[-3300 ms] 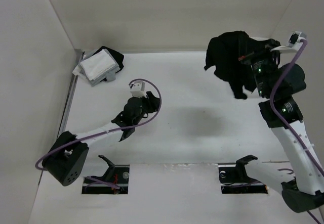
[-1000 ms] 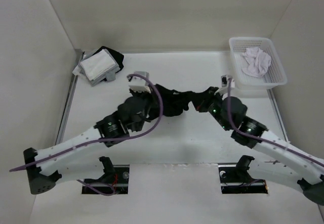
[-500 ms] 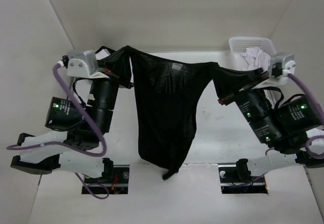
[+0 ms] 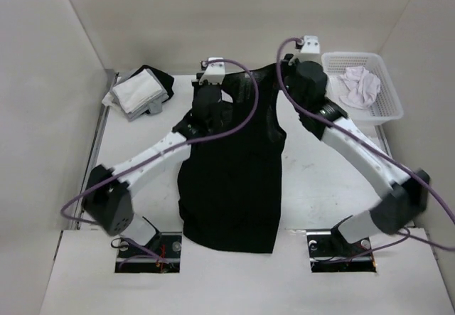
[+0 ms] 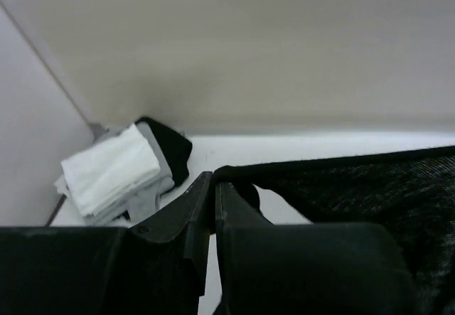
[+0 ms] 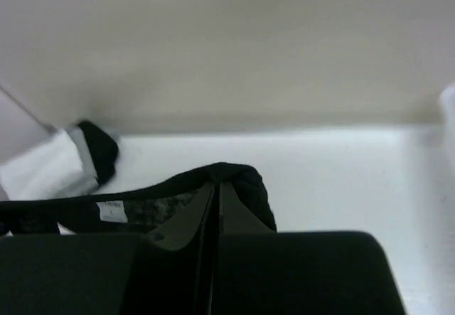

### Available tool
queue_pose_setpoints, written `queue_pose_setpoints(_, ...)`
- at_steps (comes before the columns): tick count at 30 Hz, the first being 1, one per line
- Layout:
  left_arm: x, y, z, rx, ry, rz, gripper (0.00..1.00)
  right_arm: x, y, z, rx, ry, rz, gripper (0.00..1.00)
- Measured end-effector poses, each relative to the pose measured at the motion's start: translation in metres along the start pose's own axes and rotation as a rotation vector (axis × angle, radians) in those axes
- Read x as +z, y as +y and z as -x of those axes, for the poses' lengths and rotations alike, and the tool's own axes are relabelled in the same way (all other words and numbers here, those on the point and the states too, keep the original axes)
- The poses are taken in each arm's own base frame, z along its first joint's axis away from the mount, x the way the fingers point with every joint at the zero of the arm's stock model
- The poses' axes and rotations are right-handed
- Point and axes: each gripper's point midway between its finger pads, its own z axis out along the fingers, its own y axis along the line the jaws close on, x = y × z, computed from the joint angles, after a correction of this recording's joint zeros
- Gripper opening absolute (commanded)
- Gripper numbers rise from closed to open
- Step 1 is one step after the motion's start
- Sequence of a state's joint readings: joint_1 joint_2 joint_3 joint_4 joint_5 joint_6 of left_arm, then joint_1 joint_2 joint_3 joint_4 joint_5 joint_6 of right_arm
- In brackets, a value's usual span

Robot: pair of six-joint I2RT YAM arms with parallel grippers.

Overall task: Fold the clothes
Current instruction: Flatten the tank top out

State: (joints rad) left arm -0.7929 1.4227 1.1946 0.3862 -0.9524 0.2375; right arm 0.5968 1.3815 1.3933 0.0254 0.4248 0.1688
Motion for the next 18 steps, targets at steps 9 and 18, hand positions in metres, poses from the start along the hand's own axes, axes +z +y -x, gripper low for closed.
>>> queue_pose_setpoints(9,0.154,-0.005,-0.122,-0.072,0.303,0.057,0.42,0.144,-0.075,-0.158,0.16,0.371,-0.133,0.5)
queue_pose_setpoints(18,0.06,0.013,-0.153,-0.228,0.398,0.001,0.36,0.028,-0.055,-0.177,0.276,0.393,-0.093,0.04)
